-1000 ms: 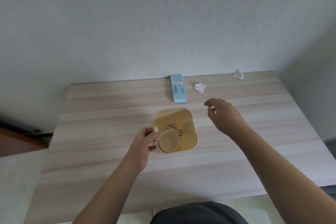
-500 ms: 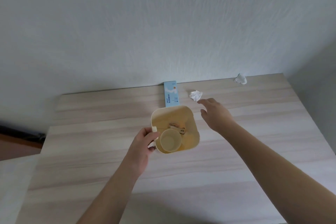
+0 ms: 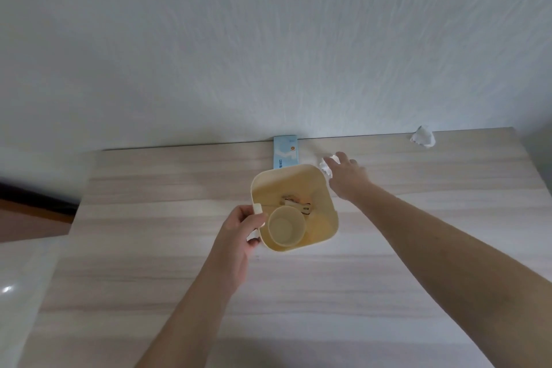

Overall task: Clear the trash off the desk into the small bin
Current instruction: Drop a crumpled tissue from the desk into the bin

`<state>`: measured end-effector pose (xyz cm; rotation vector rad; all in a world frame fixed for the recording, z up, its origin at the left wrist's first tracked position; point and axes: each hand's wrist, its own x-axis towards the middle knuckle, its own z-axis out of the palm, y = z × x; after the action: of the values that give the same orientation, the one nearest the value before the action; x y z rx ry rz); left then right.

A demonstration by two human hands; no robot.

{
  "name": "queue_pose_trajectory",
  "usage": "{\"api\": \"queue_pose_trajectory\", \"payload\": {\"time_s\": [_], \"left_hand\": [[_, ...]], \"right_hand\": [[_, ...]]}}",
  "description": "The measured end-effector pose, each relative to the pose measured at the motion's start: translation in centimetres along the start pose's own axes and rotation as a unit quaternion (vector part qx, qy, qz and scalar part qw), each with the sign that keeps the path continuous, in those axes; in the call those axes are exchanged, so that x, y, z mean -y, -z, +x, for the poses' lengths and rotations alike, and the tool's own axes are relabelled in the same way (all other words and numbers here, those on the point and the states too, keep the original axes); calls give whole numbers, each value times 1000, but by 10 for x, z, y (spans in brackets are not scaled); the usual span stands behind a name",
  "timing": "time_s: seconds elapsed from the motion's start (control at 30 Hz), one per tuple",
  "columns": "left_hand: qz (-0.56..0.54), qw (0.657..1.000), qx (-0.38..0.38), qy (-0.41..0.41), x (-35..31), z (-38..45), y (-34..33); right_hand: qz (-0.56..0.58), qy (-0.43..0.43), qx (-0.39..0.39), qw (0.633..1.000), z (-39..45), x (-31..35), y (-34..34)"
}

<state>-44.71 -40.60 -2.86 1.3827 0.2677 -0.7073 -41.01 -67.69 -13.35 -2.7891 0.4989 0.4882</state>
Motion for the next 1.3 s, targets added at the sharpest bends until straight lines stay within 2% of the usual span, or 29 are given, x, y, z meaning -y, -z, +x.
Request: {"api": "queue_pose_trajectory", "payload": {"time_s": [0.13, 0.2, 0.3, 0.47, 0.57, 0.8, 0.93, 1.13, 1.3], "left_hand": [[-2, 1000, -1, 0, -5, 6, -11], [-4, 1000, 0, 2, -5, 8, -14], [-7, 1000, 5, 2, -4, 12, -21], [-6, 1000, 14, 16, -1, 23, -39], [-2, 999, 25, 21, 3, 29, -52], [10, 999, 38, 32, 9, 43, -83], [7, 998, 36, 43, 14, 47, -94], [6, 999, 34, 37, 13, 47, -98], [21, 999, 35, 22, 10, 44, -87]], "right_hand": [[-49, 9, 33, 998, 8, -4, -14], [-49, 13, 15, 999, 8, -8, -26], [-18, 16, -52, 998, 5, -15, -37], [112, 37, -83, 989, -2, -44, -29], [191, -8, -139, 972, 1, -80, -17], [318, -137, -205, 916, 7, -158, 19], [329, -162, -237, 900, 12, -185, 24], [259, -171, -234, 921, 29, -196, 20], [205, -173, -154, 951, 47, -205, 23]]}}
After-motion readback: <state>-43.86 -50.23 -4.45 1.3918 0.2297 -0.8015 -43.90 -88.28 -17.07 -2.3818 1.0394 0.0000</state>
